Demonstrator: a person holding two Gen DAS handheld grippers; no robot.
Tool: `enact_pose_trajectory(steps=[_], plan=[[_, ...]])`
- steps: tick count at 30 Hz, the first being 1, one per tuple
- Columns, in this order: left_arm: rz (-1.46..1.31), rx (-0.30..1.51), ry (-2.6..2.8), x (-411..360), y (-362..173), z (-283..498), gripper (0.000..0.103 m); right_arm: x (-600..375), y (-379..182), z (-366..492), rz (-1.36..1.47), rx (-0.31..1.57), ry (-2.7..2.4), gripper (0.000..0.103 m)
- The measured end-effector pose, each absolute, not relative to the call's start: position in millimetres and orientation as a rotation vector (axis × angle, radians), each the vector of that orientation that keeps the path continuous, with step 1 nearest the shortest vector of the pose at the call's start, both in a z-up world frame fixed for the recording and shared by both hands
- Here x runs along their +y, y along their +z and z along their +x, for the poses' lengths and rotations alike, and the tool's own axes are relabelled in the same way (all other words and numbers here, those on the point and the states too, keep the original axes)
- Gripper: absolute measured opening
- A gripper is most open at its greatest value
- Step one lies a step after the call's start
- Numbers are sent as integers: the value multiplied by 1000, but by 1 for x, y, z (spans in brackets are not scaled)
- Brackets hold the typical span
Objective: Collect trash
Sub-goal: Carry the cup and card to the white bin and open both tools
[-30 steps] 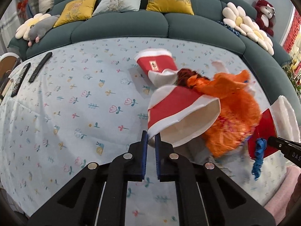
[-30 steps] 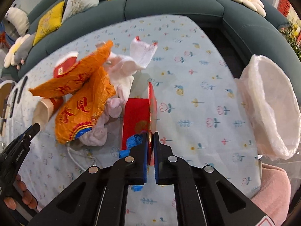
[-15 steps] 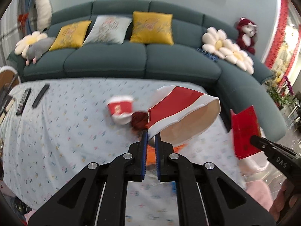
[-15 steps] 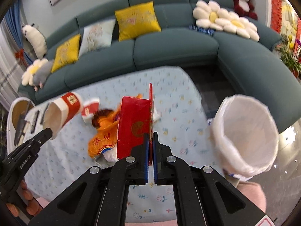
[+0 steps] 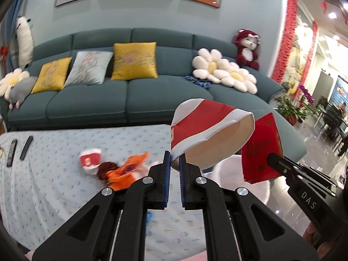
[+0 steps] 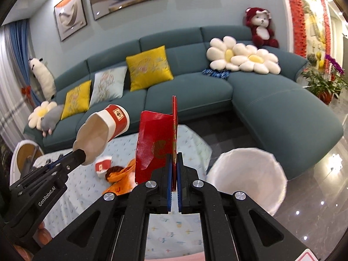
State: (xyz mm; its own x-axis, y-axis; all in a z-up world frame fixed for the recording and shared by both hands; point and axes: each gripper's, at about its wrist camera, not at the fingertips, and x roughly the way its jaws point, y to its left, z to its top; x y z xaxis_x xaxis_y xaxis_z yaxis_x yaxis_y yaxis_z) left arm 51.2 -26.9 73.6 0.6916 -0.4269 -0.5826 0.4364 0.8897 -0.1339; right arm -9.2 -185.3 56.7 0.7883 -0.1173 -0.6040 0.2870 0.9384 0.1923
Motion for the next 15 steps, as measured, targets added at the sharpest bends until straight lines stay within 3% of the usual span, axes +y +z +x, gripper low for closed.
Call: enact_pose_trajectory(steps=[15], plan=[[78,629,-629,-118,88,25,8,-269,61,-55,373,567,-352,3]])
